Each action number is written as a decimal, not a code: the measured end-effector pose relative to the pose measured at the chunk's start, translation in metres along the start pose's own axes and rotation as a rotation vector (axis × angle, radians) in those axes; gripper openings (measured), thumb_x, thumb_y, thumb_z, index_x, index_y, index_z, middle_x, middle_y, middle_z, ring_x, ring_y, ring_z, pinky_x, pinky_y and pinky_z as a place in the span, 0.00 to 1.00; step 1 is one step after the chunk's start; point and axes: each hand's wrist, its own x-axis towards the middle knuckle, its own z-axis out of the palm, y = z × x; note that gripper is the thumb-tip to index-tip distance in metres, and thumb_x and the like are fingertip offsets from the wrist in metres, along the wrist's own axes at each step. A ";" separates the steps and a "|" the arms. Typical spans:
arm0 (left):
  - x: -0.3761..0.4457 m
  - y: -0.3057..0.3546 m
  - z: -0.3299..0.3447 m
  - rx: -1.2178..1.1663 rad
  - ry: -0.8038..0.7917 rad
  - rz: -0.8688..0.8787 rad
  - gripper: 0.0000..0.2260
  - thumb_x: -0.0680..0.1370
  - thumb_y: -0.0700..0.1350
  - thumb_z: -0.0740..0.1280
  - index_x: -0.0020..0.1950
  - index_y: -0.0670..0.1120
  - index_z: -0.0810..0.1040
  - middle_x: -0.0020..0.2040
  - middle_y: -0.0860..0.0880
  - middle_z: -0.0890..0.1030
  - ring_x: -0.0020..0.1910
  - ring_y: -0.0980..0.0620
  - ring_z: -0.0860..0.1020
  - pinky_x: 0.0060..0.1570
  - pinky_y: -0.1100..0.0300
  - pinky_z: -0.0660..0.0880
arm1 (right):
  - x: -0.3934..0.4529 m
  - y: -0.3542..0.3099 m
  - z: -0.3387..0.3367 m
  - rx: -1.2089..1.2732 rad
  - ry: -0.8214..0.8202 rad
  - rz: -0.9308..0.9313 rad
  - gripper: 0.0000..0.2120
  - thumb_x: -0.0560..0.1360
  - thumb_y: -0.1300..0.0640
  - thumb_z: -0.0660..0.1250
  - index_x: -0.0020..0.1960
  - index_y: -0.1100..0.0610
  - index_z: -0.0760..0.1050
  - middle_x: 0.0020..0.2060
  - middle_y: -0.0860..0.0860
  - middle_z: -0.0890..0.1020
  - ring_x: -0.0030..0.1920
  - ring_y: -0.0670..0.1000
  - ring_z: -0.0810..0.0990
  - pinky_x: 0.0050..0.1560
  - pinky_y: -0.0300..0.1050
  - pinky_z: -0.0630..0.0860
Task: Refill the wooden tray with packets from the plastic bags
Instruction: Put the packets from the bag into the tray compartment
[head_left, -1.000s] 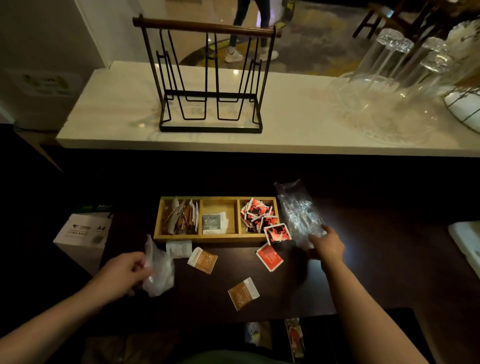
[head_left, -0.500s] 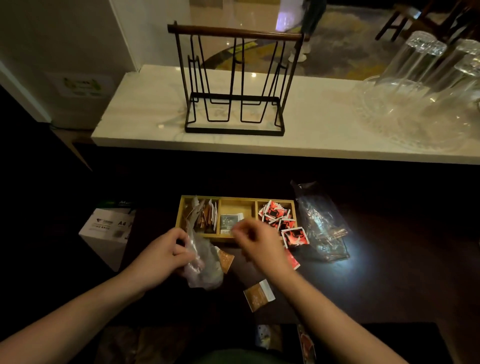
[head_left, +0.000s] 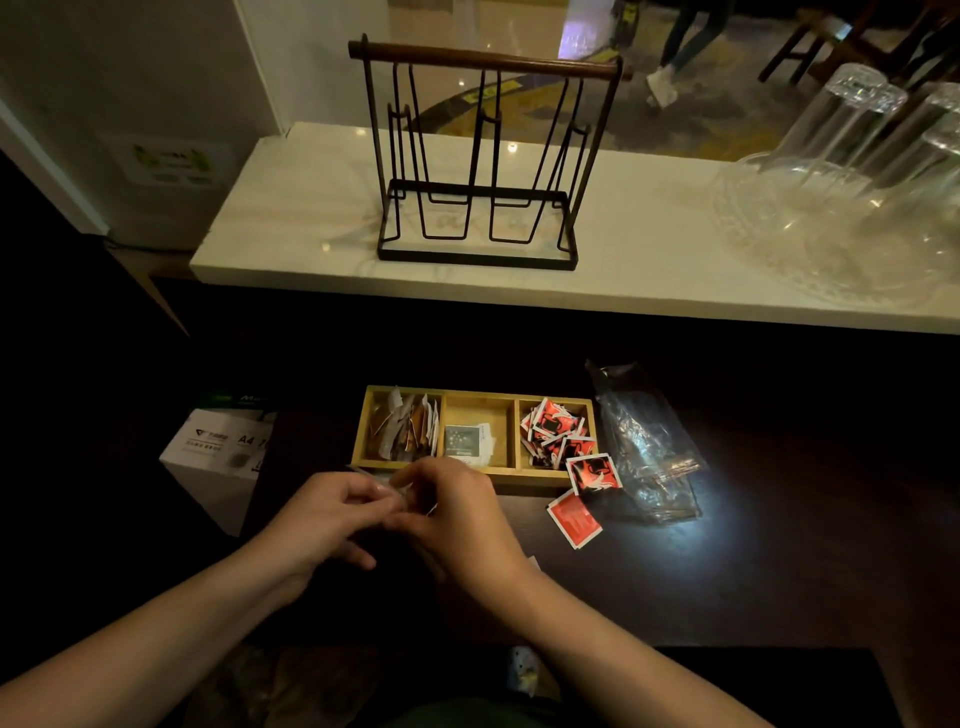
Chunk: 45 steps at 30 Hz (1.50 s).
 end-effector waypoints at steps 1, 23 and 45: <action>0.001 0.001 0.000 0.033 0.017 0.008 0.04 0.74 0.43 0.69 0.45 0.45 0.84 0.47 0.47 0.83 0.47 0.50 0.82 0.30 0.61 0.77 | 0.000 -0.001 0.000 0.003 0.004 0.003 0.16 0.71 0.54 0.72 0.58 0.51 0.76 0.47 0.43 0.76 0.44 0.38 0.74 0.42 0.24 0.70; -0.004 -0.003 0.001 -0.016 0.063 0.034 0.08 0.76 0.44 0.66 0.38 0.44 0.80 0.40 0.45 0.81 0.39 0.50 0.79 0.26 0.63 0.75 | 0.001 -0.011 0.002 0.092 -0.117 0.052 0.17 0.75 0.60 0.66 0.63 0.53 0.70 0.55 0.51 0.79 0.49 0.42 0.76 0.46 0.30 0.73; -0.009 -0.010 -0.002 -0.028 0.078 0.021 0.08 0.78 0.43 0.63 0.46 0.43 0.80 0.42 0.45 0.80 0.39 0.52 0.79 0.25 0.63 0.76 | 0.001 -0.017 -0.008 -0.505 -0.158 -0.301 0.18 0.76 0.61 0.64 0.66 0.58 0.69 0.60 0.57 0.75 0.59 0.58 0.76 0.57 0.52 0.76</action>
